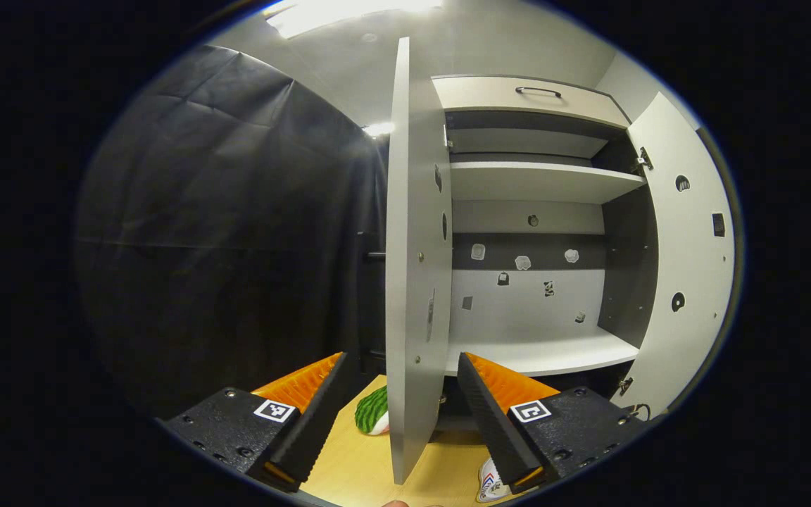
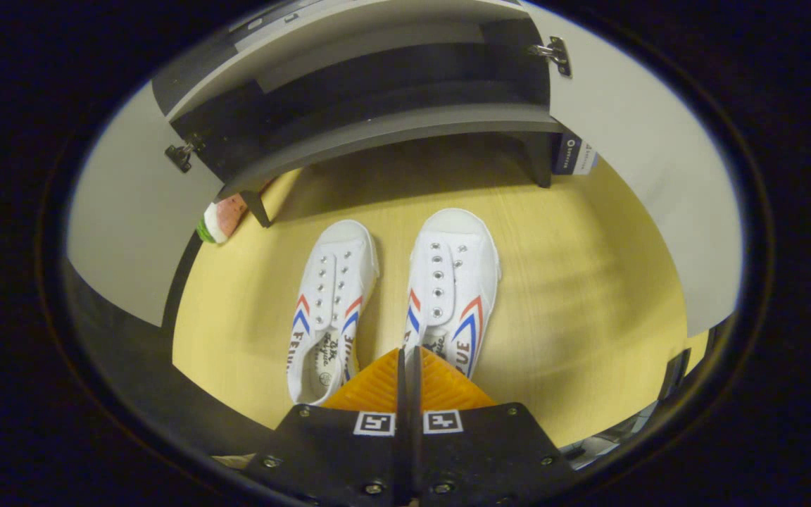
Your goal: Grab one shoe with the right hand and put it into the shoe cabinet, grab the other shoe with the left hand and put it into the shoe cabinet; then close the right door with the right hand and the left door with the left hand.
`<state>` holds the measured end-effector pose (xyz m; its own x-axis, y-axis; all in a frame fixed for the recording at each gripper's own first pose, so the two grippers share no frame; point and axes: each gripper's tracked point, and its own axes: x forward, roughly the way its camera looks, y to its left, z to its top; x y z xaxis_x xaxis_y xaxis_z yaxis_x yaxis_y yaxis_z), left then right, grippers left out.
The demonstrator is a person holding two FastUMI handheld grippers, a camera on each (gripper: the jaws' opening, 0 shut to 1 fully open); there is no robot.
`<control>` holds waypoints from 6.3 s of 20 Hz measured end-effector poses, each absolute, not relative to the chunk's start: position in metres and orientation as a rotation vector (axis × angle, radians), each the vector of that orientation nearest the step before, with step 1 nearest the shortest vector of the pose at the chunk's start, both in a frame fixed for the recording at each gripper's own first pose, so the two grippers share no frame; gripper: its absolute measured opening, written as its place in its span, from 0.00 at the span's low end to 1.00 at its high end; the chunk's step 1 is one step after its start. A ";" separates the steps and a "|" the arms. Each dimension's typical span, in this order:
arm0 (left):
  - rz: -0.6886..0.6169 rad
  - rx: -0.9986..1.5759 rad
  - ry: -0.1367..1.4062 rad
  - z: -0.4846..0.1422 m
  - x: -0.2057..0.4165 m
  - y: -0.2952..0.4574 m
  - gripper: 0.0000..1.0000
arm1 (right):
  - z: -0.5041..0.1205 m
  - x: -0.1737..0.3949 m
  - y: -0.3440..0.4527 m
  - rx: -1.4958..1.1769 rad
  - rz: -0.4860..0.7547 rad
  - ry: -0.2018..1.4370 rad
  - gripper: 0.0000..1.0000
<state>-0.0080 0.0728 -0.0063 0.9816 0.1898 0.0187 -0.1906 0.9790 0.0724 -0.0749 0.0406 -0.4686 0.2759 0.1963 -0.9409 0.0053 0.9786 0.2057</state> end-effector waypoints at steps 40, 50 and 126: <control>0.163 0.162 0.024 -0.017 -0.011 0.068 0.93 | -0.468 -0.038 0.041 0.268 0.073 1.118 0.00; 0.094 0.136 0.035 -0.025 -0.002 0.052 0.93 | -0.343 -0.018 0.059 0.537 0.147 0.966 0.00; -0.279 0.070 1.028 -0.425 -0.003 -0.117 0.84 | -0.063 -0.001 -0.106 0.172 -0.159 0.278 0.99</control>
<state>-0.0035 -0.1167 -0.4251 0.4845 -0.1962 -0.8525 0.2614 0.9625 -0.0729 -0.0006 -0.1063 -0.0631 0.9492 -0.1317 -0.2857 0.1790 0.9729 0.1461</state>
